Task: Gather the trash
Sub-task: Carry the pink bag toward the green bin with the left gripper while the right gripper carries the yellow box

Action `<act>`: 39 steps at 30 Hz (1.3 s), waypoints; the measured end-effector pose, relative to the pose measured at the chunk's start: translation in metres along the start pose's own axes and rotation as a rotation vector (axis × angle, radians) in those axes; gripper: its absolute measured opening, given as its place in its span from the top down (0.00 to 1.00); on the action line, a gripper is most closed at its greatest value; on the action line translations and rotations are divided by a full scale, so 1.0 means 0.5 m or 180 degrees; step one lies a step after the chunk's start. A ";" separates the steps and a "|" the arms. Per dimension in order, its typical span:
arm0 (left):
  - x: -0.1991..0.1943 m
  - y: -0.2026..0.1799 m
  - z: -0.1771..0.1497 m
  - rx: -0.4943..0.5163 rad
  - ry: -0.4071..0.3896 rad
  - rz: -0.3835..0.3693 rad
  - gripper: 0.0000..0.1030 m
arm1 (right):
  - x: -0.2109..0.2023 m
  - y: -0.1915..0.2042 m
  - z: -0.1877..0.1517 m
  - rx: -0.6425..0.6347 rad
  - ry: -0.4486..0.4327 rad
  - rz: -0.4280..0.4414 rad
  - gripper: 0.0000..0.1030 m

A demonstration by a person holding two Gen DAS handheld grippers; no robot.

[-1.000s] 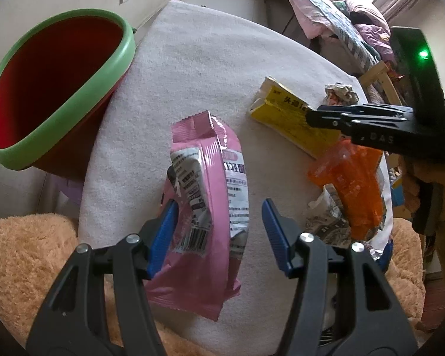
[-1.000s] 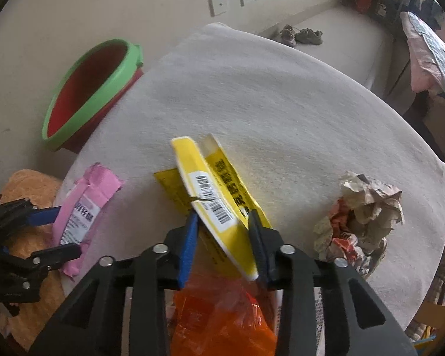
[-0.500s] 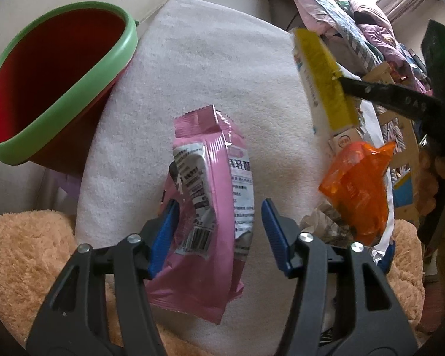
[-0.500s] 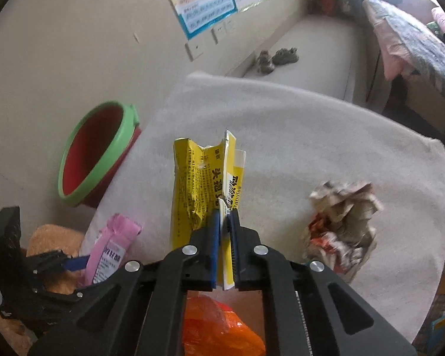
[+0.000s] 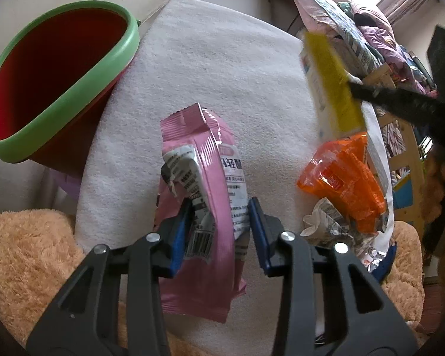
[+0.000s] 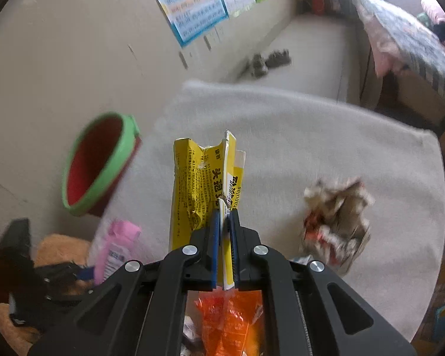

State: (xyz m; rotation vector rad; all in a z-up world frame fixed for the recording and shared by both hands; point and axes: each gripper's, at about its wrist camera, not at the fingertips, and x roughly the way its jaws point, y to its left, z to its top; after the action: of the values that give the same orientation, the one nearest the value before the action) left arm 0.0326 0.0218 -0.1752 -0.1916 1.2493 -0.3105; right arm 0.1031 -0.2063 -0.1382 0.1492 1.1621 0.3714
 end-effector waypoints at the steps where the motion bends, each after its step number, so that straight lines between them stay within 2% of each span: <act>1: 0.000 0.000 0.001 -0.0005 0.0000 -0.0004 0.64 | 0.011 -0.001 -0.005 0.0014 0.0057 0.0014 0.93; 4: 0.002 0.004 -0.001 -0.0035 0.0008 -0.0030 0.64 | 0.029 0.002 -0.015 -0.0030 0.0114 -0.0116 0.87; 6: 0.001 0.010 0.000 -0.0038 0.0010 -0.0040 0.64 | 0.030 0.004 -0.018 -0.0043 0.0087 -0.0184 0.74; 8: 0.002 0.013 0.001 -0.0042 0.0013 -0.0052 0.64 | 0.026 0.002 -0.016 -0.0025 0.0035 -0.0193 0.56; 10: 0.003 0.019 0.003 -0.0050 0.0018 -0.0066 0.64 | 0.023 0.002 -0.011 -0.0008 -0.0012 -0.0235 0.45; 16: 0.005 0.023 0.003 -0.0062 0.0021 -0.0090 0.64 | 0.059 0.022 -0.001 0.0049 0.0170 -0.0111 0.35; 20: 0.005 0.026 0.003 -0.0069 0.0021 -0.0102 0.64 | 0.101 0.040 -0.007 0.0094 0.0369 -0.0055 0.35; 22: 0.005 0.026 0.003 -0.0068 0.0020 -0.0101 0.64 | 0.109 0.056 -0.013 -0.0018 0.0396 -0.0173 0.34; 24: 0.006 0.026 0.003 -0.0076 0.0020 -0.0103 0.64 | 0.117 0.069 -0.019 -0.0063 0.0462 -0.0108 0.44; 28: 0.006 0.026 0.003 -0.0076 0.0019 -0.0101 0.64 | 0.119 0.070 -0.023 -0.0097 0.0446 -0.0219 0.54; 29: 0.006 0.026 0.003 -0.0075 0.0019 -0.0102 0.64 | 0.115 0.064 -0.023 -0.0058 0.0431 -0.0151 0.65; 35: 0.002 0.025 0.002 -0.0055 -0.0001 -0.0071 0.64 | 0.065 0.057 -0.032 0.0036 0.0190 -0.0042 0.69; 39: -0.008 0.018 -0.002 -0.0044 -0.0068 0.0011 0.66 | -0.007 0.074 -0.048 -0.0001 -0.0093 0.0058 0.69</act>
State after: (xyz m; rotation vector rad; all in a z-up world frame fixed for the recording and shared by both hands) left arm 0.0317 0.0319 -0.1748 -0.2042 1.2308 -0.2961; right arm 0.0722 -0.1752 -0.1333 0.1644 1.1323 0.3842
